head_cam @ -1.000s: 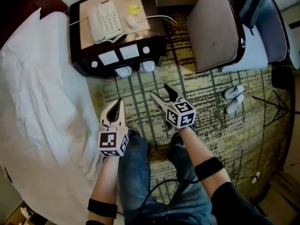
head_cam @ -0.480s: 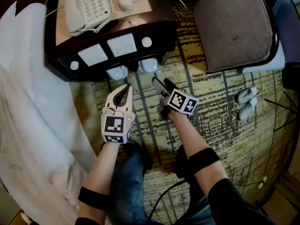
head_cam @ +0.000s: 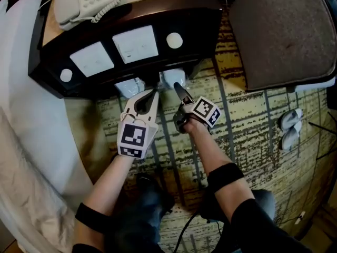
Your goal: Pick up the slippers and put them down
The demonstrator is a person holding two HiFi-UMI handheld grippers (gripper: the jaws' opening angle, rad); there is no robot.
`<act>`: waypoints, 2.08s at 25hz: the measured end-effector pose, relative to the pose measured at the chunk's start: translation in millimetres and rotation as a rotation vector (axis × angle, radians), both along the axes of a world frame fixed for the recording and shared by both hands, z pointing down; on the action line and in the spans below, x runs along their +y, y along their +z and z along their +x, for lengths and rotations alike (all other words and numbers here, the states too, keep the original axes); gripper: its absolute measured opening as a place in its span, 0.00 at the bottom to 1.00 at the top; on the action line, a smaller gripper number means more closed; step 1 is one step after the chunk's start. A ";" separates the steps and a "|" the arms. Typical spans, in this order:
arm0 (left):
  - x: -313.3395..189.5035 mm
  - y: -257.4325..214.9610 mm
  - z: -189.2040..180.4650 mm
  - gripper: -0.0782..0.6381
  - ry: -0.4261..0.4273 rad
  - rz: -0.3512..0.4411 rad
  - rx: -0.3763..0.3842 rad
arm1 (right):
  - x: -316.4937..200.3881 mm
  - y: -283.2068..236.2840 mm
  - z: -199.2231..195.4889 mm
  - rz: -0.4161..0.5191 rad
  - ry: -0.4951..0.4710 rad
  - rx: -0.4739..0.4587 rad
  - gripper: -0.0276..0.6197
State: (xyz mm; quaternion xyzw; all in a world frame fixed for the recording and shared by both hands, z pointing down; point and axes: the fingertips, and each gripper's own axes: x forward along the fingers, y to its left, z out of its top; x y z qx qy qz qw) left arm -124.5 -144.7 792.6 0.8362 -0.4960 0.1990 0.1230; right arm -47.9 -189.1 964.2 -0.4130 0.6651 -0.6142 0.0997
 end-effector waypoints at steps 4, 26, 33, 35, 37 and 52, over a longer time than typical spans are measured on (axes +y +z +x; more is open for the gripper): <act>-7.1 16.2 -2.1 0.11 0.014 0.019 -0.011 | -16.8 19.4 -10.3 -0.002 0.029 -0.037 0.65; 11.3 26.3 10.3 0.11 0.007 -0.010 -0.011 | 8.4 -2.4 -4.7 0.093 0.013 -0.148 0.23; 56.4 -16.4 22.4 0.11 -0.040 -0.121 0.029 | 86.5 -49.9 22.5 0.032 -0.019 -0.118 0.23; 75.9 -32.7 31.2 0.11 -0.030 -0.150 0.034 | 114.7 -66.8 33.0 -0.002 -0.028 -0.083 0.23; 94.1 -48.5 42.1 0.11 -0.016 -0.170 0.033 | 141.0 -81.5 44.1 -0.036 -0.031 -0.054 0.23; 143.6 -39.7 91.3 0.11 0.013 -0.226 0.046 | 231.9 -58.1 112.0 -0.154 -0.030 0.034 0.23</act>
